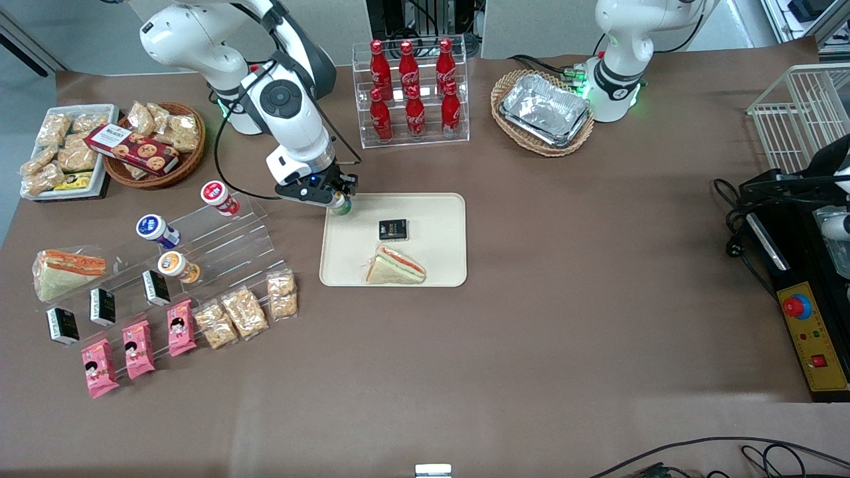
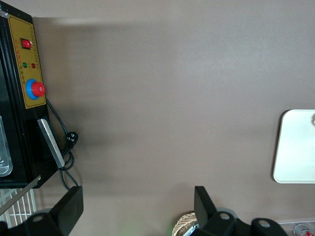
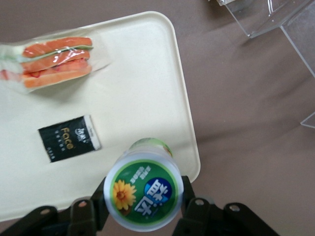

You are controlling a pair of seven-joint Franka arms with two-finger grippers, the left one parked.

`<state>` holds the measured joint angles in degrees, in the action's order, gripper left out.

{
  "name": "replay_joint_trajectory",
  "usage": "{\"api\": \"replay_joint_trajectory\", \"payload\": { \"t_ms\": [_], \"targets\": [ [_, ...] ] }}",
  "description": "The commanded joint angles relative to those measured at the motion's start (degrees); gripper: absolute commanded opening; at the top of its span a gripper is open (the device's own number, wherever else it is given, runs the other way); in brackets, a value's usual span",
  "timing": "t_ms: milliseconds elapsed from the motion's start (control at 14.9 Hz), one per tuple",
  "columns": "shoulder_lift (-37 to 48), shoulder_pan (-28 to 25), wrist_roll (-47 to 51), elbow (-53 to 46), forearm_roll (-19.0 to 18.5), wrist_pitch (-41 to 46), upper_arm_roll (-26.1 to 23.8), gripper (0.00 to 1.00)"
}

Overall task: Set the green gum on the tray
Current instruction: 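Carry the green gum bottle over the cream tray's edge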

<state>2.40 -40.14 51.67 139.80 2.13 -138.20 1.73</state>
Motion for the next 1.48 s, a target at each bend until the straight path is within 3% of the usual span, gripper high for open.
{"api": "replay_joint_trajectory", "payload": {
  "t_ms": [0,805,872,940,1007,1409],
  "targets": [
    [-1.69,-0.20,1.06,4.68,-2.22,-8.12,0.38,0.26],
    [-8.99,-5.21,5.28,7.42,-2.31,-18.16,0.46,0.29],
    [-9.08,-5.21,5.28,7.42,-2.22,-18.16,0.46,0.54],
    [-9.08,-5.21,5.28,7.42,-2.22,-18.16,0.46,0.87],
    [-9.08,-5.13,5.28,7.42,-2.22,-18.16,0.46,1.00],
    [-8.56,-4.42,4.85,6.81,-2.22,-17.46,0.90,1.00]
  ]
}}
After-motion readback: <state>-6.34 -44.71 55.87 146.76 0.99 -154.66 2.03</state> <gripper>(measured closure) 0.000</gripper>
